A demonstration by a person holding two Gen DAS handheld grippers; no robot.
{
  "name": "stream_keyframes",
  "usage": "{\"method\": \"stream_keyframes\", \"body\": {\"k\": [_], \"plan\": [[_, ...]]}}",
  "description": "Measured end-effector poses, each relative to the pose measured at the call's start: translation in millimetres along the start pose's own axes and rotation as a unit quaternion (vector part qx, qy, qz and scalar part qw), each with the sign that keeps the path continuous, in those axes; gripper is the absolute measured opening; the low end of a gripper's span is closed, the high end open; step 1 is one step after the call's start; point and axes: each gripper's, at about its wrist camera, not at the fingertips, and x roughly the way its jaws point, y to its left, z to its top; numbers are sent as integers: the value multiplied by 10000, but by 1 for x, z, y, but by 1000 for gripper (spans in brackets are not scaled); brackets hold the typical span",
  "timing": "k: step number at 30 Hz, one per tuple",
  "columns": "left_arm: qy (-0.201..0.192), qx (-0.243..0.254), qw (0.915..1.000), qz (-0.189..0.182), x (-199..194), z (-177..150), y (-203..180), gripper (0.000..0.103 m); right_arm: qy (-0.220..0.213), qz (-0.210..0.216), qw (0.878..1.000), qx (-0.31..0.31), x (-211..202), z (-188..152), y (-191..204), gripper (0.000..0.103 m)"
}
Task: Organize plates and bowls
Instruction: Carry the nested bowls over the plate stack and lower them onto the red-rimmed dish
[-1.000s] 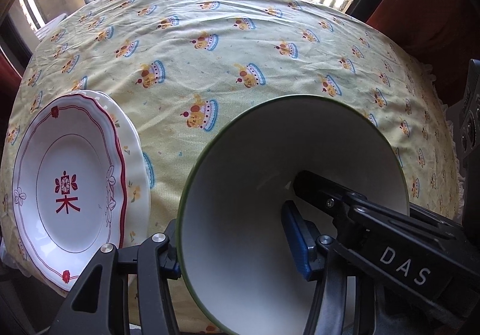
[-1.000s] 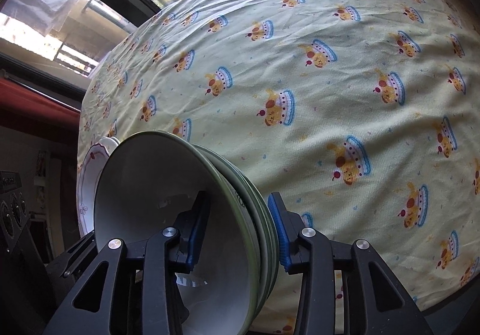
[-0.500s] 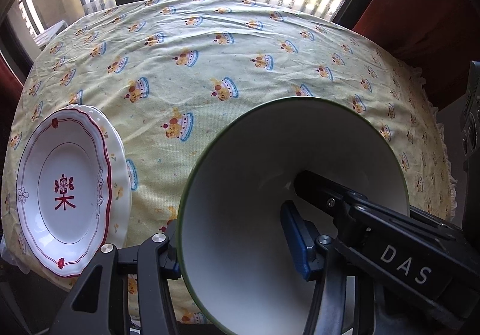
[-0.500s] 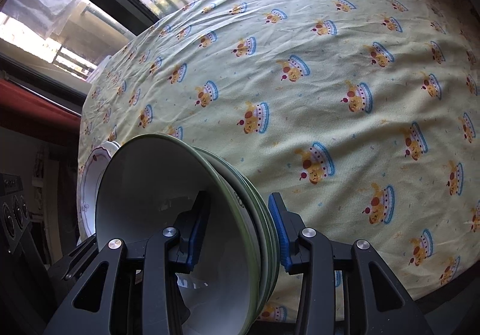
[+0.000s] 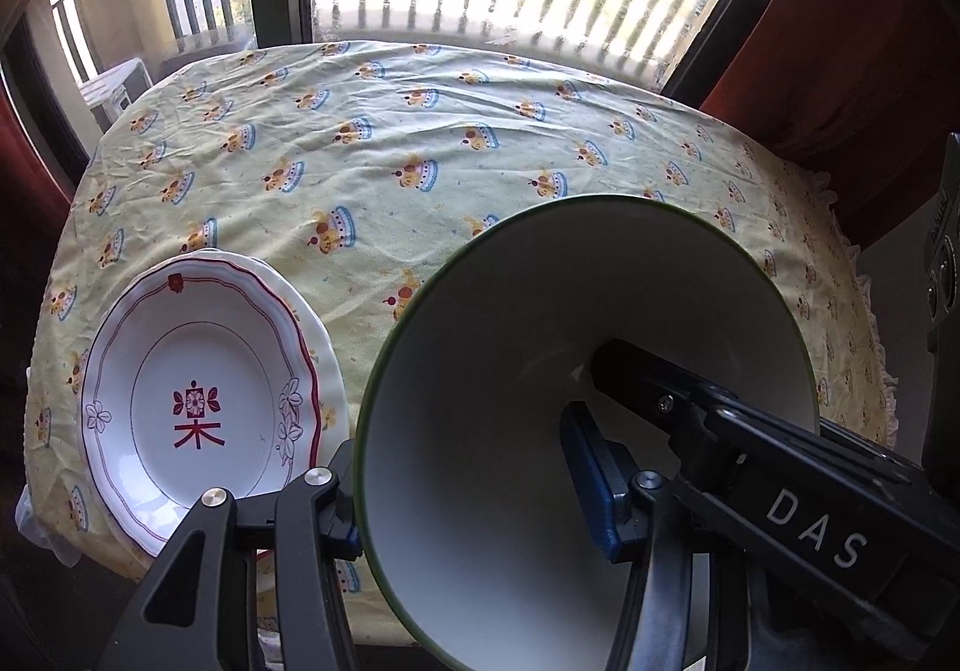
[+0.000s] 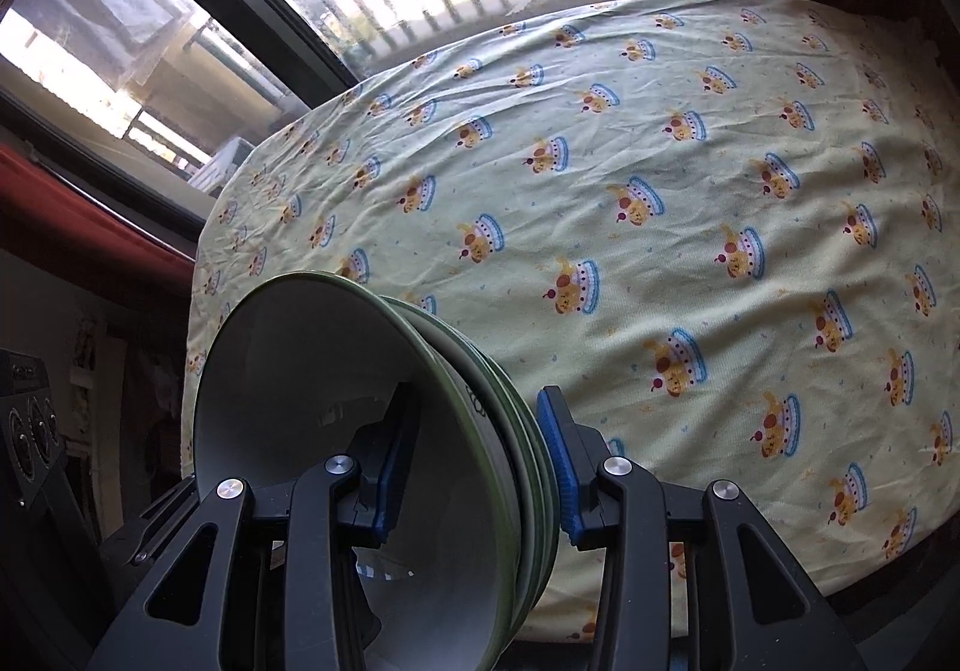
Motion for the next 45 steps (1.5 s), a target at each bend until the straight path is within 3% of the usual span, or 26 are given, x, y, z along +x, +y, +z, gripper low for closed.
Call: {"method": "stream_keyframes", "body": {"k": [21, 30, 45], "plan": [[-4, -5, 9999, -105, -33, 13, 119, 52, -99, -130, 9999, 39, 34, -16, 121, 43], [192, -150, 9996, -118, -29, 12, 169, 52, 46, -185, 9998, 14, 64, -24, 166, 43], [656, -320, 9969, -307, -3, 11, 209, 52, 428, -492, 9978, 100, 107, -29, 190, 43]]}}
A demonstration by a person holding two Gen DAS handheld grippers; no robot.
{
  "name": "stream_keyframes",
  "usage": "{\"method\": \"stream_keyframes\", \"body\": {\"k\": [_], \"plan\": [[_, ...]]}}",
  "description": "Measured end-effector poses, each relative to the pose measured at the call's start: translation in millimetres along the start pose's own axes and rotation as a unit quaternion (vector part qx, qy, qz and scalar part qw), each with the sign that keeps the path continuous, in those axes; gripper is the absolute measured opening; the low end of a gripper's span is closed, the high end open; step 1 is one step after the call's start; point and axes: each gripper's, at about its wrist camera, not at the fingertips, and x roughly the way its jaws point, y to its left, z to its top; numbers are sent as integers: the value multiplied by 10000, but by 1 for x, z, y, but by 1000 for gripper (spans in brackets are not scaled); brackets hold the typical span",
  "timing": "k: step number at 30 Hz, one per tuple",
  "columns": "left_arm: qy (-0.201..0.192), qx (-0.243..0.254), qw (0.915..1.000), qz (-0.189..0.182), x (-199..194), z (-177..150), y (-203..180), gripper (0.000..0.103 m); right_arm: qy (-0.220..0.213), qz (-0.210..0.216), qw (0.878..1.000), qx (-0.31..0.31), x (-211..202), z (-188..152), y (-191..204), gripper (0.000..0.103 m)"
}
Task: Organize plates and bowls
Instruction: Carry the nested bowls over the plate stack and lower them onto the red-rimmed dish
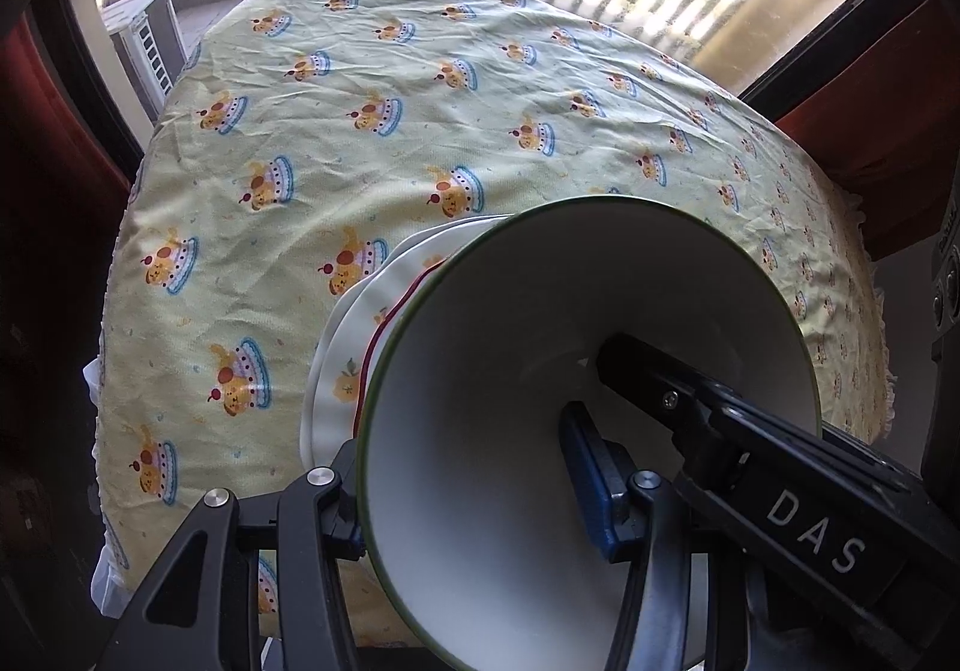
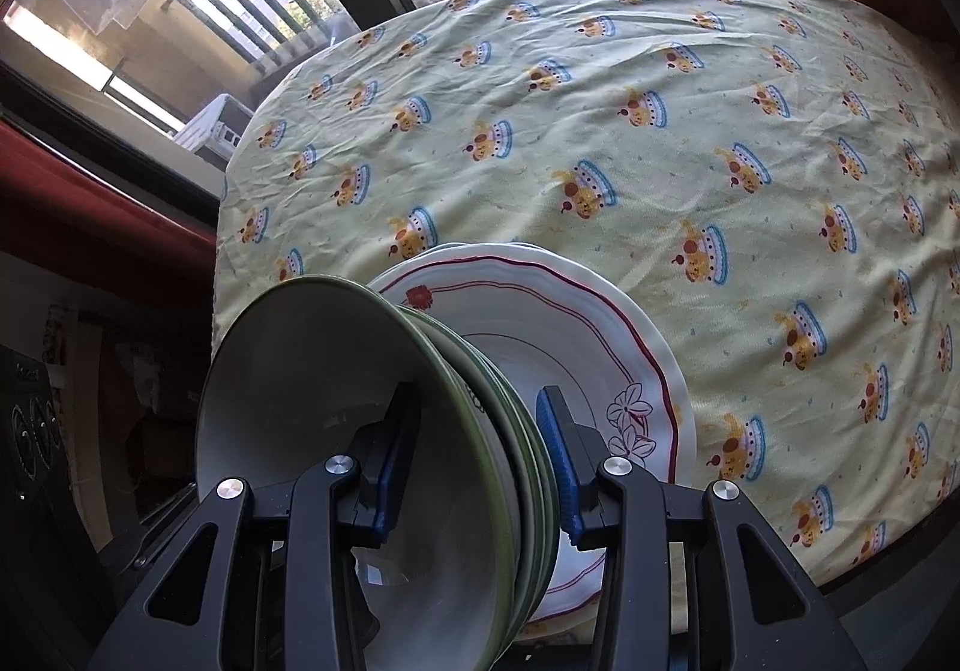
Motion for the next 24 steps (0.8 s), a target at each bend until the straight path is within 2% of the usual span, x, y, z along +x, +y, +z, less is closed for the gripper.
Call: {"method": "stream_keyframes", "body": {"k": [8, 14, 24], "plan": [[-147, 60, 9997, 174, 1, 10, 2, 50, 33, 38, 10000, -39, 8, 10, 5, 43], [-62, 298, 9995, 53, 2, 7, 0, 50, 27, 92, 9998, 164, 8, 5, -3, 46], [-325, 664, 9973, -32, 1, 0, -2, 51, -500, -248, 9976, 403, -1, -12, 0, 50]]}}
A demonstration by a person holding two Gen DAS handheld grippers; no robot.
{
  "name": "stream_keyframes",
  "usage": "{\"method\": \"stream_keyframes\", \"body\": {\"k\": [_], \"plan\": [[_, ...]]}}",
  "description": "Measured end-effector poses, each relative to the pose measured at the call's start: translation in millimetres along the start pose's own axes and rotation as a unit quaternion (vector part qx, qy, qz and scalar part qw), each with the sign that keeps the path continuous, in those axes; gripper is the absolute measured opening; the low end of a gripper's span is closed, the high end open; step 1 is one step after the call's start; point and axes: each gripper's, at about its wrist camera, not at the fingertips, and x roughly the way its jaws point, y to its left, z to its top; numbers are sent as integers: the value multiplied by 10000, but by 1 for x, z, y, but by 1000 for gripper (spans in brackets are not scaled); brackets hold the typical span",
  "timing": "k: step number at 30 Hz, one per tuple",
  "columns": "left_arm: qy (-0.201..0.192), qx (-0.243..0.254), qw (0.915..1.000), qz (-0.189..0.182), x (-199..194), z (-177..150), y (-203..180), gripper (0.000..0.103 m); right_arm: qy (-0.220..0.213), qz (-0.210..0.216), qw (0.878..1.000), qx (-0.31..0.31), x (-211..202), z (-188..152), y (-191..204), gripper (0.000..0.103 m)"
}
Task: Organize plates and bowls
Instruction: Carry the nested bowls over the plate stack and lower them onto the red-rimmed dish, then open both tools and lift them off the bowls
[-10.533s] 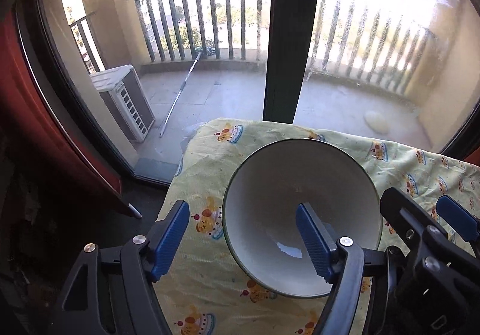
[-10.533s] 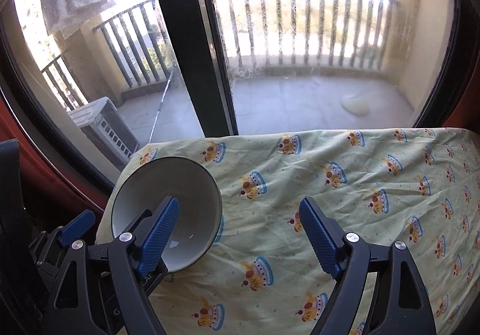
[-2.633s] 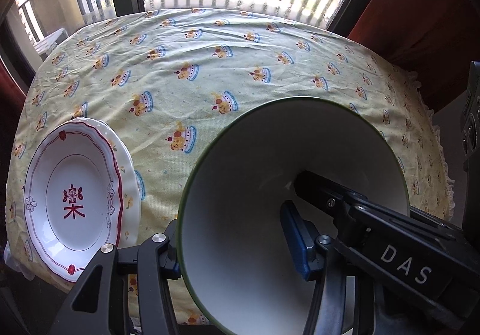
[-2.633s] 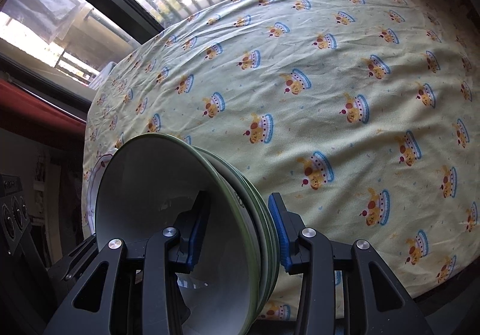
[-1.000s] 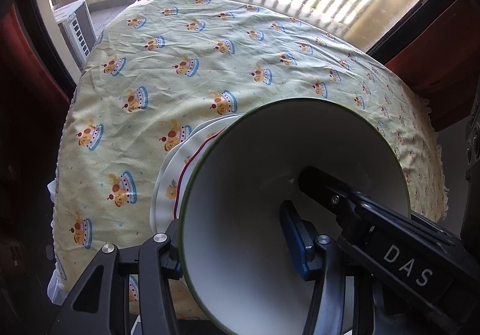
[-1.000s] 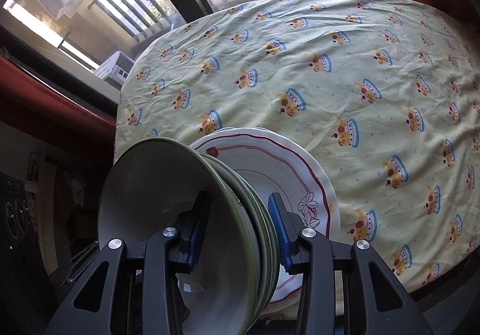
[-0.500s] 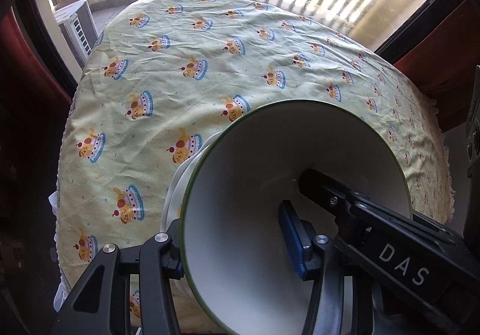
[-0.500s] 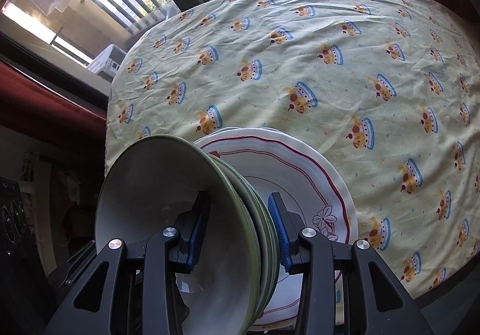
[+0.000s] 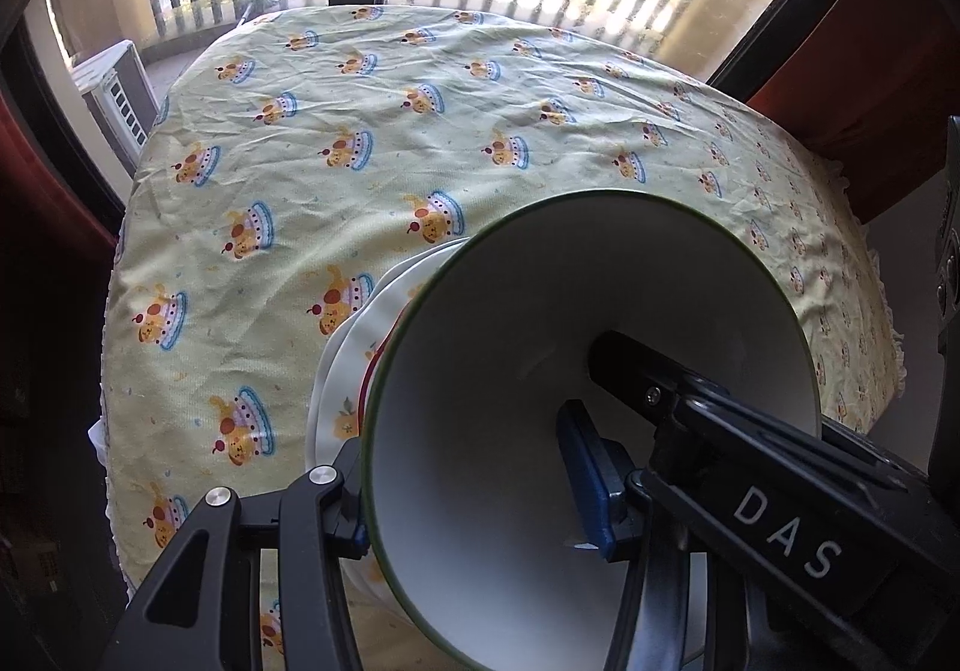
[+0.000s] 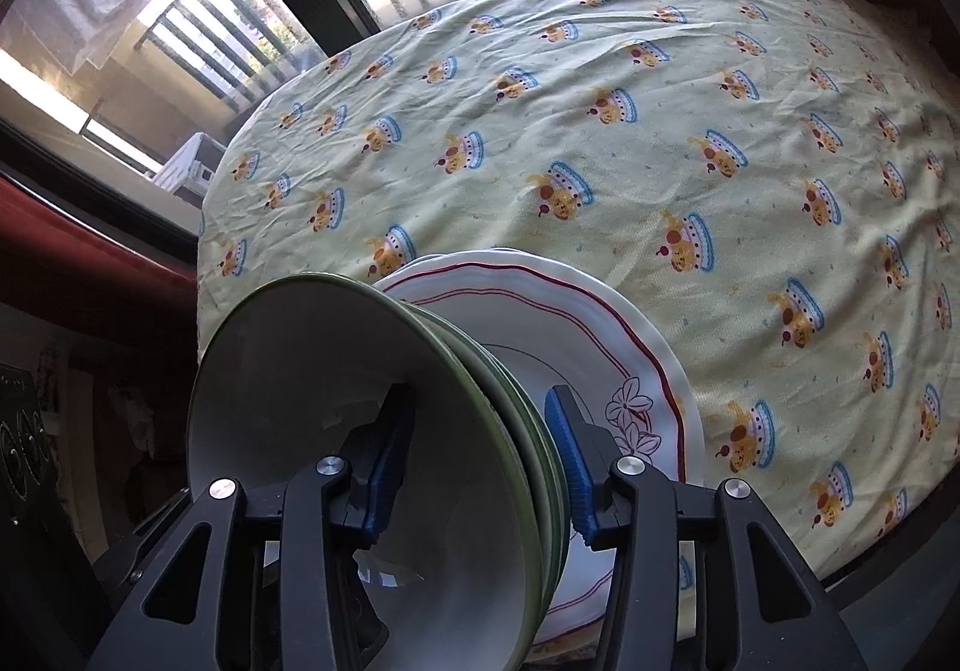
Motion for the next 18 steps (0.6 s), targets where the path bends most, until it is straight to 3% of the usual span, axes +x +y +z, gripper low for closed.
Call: {"method": "stream_keyframes", "body": {"k": [5, 9, 13, 18], "plan": [[-93, 205, 9997, -95, -2, -2, -2, 63, -191, -122, 9997, -112, -1, -3, 5, 54], [-357, 469, 9982, 103, -10, -4, -5, 78, -368, -219, 9990, -151, -7, -7, 11, 70], [-594, 624, 9961, 180, -19, -6, -9, 83, -503, -343, 9978, -274, -17, -10, 13, 75], [-866, 379, 9951, 292, -32, -11, -13, 83, -714, -418, 9957, -418, -35, -11, 9, 77]]}}
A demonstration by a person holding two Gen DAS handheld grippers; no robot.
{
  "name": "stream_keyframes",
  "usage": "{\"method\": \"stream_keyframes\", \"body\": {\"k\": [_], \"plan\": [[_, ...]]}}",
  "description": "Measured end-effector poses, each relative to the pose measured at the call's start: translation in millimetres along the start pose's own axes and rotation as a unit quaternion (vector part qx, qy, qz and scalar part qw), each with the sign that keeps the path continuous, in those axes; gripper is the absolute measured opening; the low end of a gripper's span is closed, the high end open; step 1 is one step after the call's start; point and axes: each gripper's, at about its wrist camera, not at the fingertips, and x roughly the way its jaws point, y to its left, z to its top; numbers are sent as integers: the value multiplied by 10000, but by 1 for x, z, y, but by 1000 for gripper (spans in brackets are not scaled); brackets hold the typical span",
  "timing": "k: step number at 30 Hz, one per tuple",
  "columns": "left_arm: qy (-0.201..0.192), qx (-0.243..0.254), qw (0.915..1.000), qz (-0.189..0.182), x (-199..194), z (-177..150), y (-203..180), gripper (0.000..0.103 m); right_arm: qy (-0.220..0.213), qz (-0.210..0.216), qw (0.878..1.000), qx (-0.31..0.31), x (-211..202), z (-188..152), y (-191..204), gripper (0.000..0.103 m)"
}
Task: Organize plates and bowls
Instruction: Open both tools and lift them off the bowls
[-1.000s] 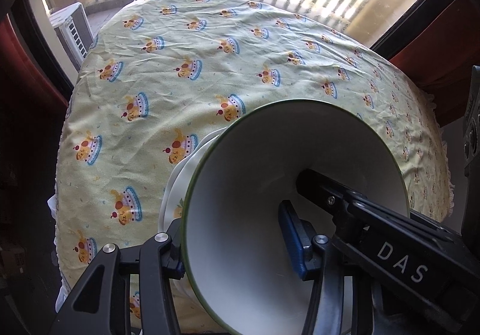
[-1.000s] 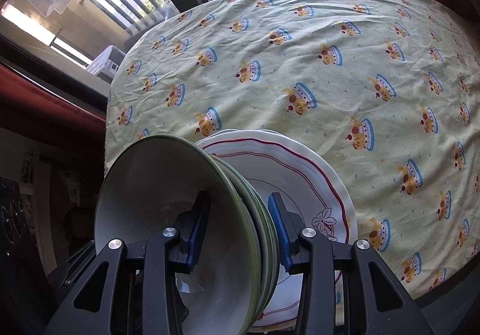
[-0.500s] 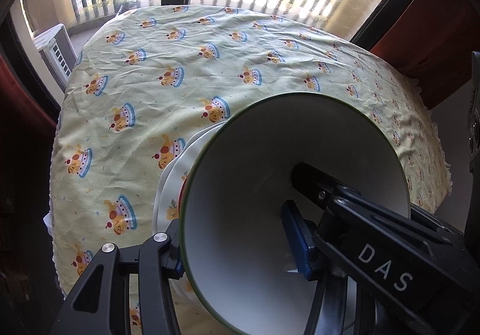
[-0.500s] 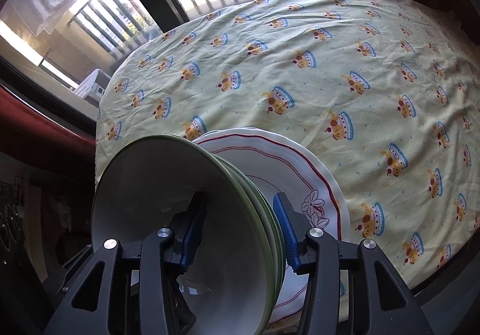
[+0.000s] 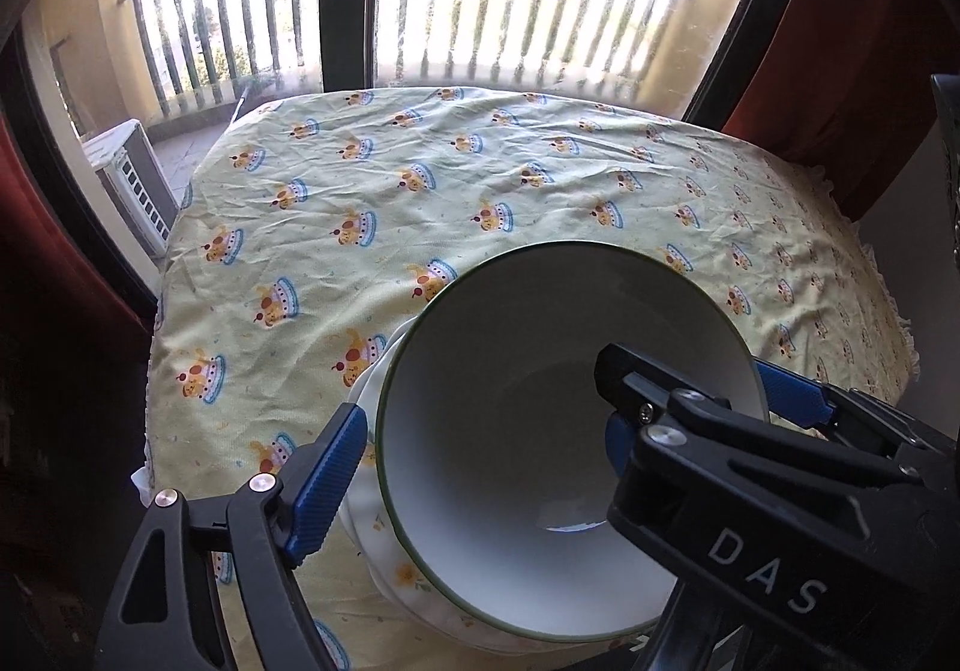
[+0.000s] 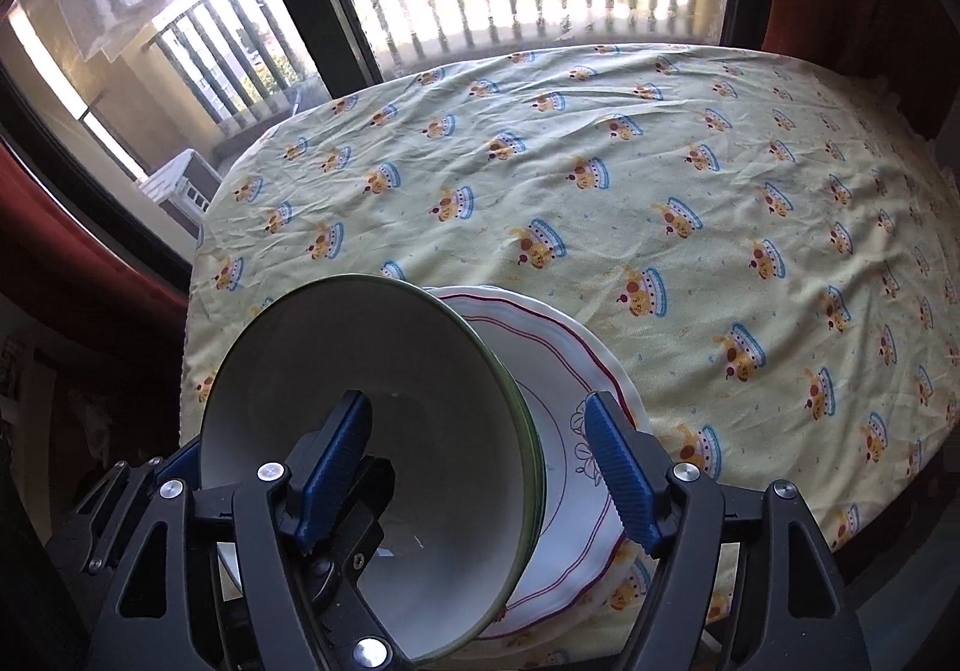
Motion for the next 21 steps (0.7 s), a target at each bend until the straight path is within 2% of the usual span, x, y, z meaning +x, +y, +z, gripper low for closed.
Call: {"method": "stream_keyframes", "body": {"k": [6, 10, 11, 18, 21], "plan": [[-408, -424, 9980, 224, -25, -6, -10, 83, -243, 280, 9993, -42, -27, 4, -20, 77], [-980, -508, 9931, 403, -50, -15, -25, 84, -471, 444, 9979, 49, -48, 2, -39, 77], [-1061, -533, 9918, 469, -54, -18, -29, 87, -491, 461, 9977, 0, -52, 1, -43, 77], [-1351, -525, 9866, 746, -66, -49, -58, 95, -744, 519, 9952, -380, -75, -23, -76, 78], [-1452, -599, 9845, 783, -66, -64, -67, 95, -884, 504, 9940, -407, -82, -36, -95, 78]]}}
